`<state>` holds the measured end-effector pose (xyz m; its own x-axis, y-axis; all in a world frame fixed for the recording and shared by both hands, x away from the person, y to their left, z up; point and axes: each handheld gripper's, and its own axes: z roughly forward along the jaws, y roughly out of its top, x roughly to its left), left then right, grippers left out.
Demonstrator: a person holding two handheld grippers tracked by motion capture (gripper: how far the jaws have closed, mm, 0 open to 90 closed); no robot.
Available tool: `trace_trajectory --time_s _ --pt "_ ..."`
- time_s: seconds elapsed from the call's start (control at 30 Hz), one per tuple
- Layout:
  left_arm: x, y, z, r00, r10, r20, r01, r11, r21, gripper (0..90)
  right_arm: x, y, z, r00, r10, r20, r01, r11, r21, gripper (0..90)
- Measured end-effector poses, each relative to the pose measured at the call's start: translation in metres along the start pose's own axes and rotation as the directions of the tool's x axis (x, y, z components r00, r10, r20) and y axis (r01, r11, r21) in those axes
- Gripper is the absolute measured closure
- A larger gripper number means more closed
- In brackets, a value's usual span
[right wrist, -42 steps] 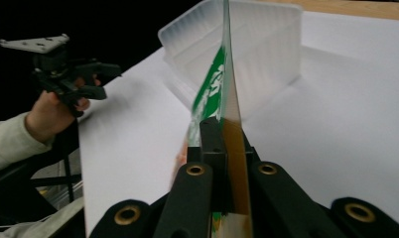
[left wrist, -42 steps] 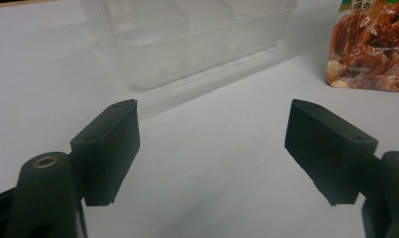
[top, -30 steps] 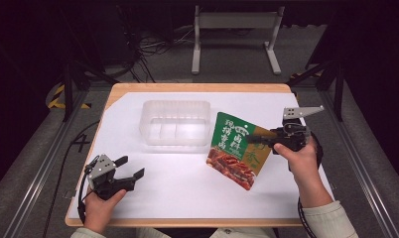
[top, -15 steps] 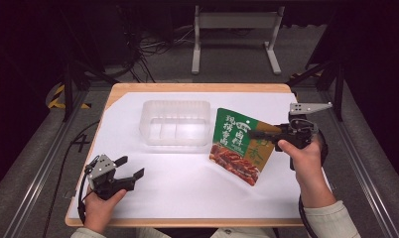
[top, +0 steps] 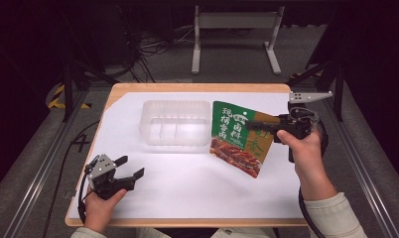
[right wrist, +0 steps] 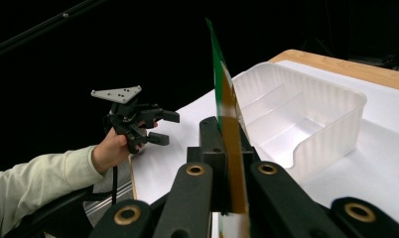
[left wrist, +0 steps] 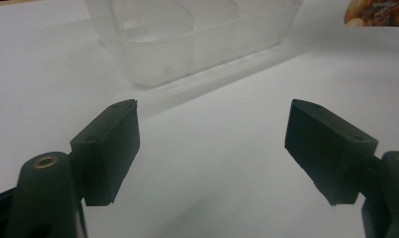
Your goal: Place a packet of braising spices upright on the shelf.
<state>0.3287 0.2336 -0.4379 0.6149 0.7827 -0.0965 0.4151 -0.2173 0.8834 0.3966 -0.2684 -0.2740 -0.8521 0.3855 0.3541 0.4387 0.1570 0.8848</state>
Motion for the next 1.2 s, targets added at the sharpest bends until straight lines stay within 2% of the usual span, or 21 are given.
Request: trace_trajectory --time_s 0.33,0.67,0.97,1.2 --pt "-0.001 0.001 0.001 1.0000 0.007 0.005 -0.007 1.0000 0.003 22.3 -0.002 0.015 0.003 0.9994 0.028 -0.020 -0.029 0.999 -0.022 90.0" --pt "0.000 -0.002 -0.003 1.0000 0.003 -0.001 -0.003 1.0000 0.000 22.4 -0.002 0.037 0.015 0.9996 0.028 -0.008 -0.028 0.999 -0.019 90.0" --pt "0.001 -0.007 -0.013 0.9997 -0.006 -0.025 0.006 1.0000 -0.007 22.4 -0.003 0.057 0.030 0.9999 0.014 0.008 -0.013 1.000 -0.027 90.0" --pt "0.002 -0.010 -0.019 0.9990 -0.017 -0.040 0.016 0.9998 -0.007 22.4 -0.011 0.069 0.042 0.9994 0.017 0.031 -0.016 0.999 -0.037 90.0"
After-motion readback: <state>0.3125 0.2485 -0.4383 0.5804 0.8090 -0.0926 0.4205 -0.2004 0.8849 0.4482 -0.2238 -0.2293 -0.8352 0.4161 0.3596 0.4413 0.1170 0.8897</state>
